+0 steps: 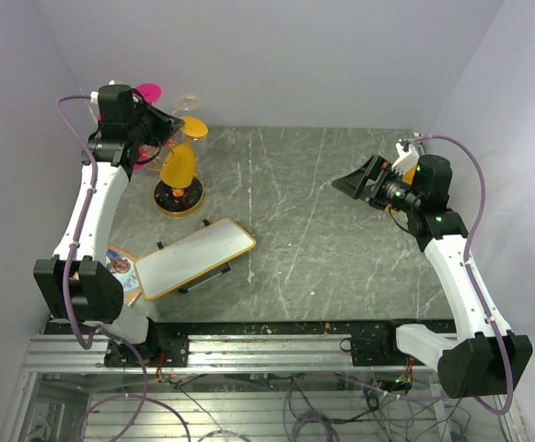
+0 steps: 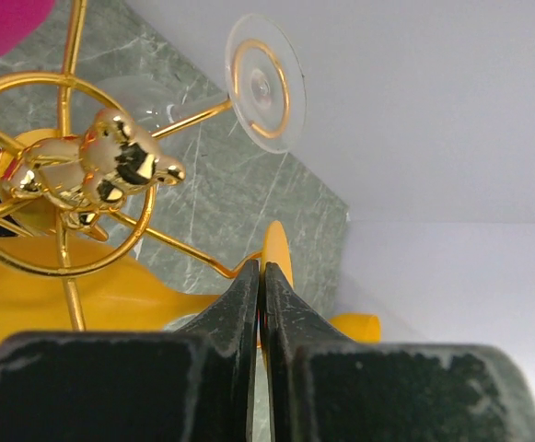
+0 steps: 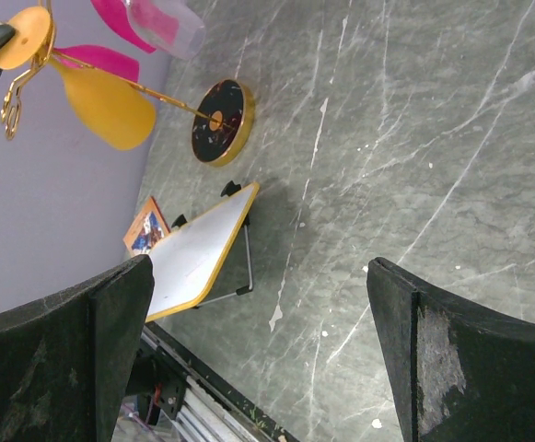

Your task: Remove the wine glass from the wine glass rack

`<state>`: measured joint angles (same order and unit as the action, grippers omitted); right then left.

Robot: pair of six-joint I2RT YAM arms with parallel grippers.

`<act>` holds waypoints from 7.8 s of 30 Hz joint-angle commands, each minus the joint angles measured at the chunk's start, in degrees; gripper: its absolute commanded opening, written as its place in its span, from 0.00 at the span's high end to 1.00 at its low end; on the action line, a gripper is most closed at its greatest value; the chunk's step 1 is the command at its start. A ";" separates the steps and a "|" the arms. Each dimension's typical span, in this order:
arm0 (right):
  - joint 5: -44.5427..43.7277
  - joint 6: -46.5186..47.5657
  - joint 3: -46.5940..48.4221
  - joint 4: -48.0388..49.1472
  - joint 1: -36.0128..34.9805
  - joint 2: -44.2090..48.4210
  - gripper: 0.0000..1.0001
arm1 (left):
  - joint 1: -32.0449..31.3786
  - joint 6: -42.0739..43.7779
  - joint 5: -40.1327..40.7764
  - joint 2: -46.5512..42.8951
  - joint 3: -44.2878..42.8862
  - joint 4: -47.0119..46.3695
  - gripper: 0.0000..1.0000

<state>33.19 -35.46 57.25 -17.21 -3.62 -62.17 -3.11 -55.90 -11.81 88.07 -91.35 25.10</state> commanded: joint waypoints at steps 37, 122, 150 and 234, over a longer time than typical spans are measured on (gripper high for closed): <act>6.90 0.36 -1.52 5.34 -0.17 1.93 0.00 | 5.99 -19.50 -20.94 -18.20 22.30 -24.88 0.93; -27.45 -28.12 5.71 15.27 -18.80 20.57 1.00 | -29.46 -22.75 -12.59 -40.65 52.46 -65.40 0.00; -58.76 -40.45 17.83 -54.92 -10.94 -6.01 1.00 | -29.48 7.99 0.34 -53.47 40.06 -12.00 0.00; -47.54 7.96 26.22 -37.39 0.42 -8.49 0.00 | -29.39 4.64 4.03 -43.44 33.46 -7.70 0.01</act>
<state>-14.72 -41.17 81.23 -57.45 2.20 -71.18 -32.47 -51.24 -6.09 41.34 -56.21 20.47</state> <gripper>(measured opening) 0.994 0.992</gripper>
